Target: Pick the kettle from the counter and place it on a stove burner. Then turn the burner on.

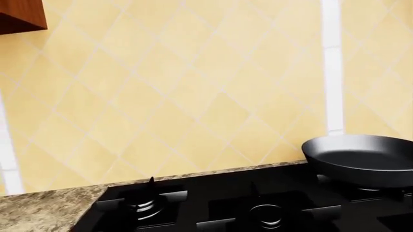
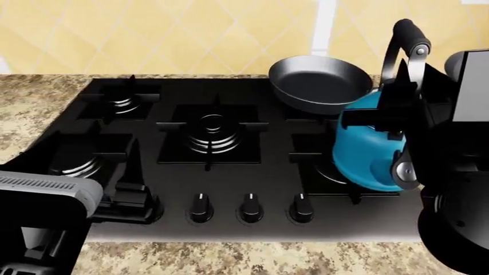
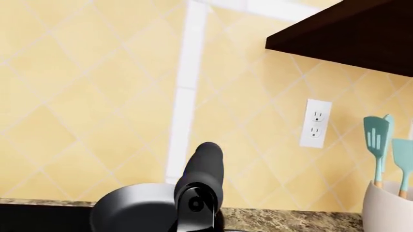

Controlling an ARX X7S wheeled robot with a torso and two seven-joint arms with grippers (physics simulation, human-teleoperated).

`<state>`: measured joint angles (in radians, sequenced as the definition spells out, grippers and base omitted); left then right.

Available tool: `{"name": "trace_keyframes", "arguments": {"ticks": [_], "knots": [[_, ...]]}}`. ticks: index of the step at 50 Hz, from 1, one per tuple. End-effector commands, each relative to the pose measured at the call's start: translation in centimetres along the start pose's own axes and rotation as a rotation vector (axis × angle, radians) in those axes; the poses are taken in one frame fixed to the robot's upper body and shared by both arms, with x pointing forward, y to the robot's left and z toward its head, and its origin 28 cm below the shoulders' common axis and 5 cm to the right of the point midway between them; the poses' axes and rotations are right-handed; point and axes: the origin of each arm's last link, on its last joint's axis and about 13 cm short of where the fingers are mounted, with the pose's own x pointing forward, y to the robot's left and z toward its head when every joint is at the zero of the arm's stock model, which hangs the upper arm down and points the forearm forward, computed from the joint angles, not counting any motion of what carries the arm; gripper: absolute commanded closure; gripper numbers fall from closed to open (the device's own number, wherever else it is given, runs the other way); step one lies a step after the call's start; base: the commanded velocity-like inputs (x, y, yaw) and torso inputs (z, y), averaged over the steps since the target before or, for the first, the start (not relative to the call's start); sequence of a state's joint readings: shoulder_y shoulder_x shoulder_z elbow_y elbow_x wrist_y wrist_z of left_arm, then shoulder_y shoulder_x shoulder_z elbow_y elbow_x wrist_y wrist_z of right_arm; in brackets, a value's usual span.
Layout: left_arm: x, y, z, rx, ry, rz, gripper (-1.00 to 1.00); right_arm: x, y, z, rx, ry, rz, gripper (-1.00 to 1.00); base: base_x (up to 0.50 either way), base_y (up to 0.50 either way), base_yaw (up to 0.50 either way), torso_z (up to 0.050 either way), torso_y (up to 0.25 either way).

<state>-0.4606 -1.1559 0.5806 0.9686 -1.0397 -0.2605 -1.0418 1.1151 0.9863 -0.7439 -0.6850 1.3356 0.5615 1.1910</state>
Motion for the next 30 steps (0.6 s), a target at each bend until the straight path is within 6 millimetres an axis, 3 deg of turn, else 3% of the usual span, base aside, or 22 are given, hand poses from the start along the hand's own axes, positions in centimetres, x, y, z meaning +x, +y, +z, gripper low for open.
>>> {"name": "trace_keyframes", "arguments": {"ticks": [1, 17, 30], "knots": [[0.0, 0.0, -0.1, -0.001, 0.002, -0.001, -1.00, 0.8, 0.2, 1.1, -0.003, -0.093, -0.016, 1.00, 0.00, 0.00, 0.00, 0.000, 0.000], [-0.1, 0.1, -0.3, -0.004, 0.005, 0.004, -1.00, 3.4, 2.0, 1.5, -0.014, -0.129, 0.005, 1.00, 0.00, 0.00, 0.00, 0.001, 0.002], [-0.1, 0.1, -0.4, -0.010, 0.006, 0.005, -1.00, 4.7, 2.3, -0.3, -0.034, -0.087, -0.008, 1.00, 0.00, 0.00, 0.00, 0.000, 0.002]]}}
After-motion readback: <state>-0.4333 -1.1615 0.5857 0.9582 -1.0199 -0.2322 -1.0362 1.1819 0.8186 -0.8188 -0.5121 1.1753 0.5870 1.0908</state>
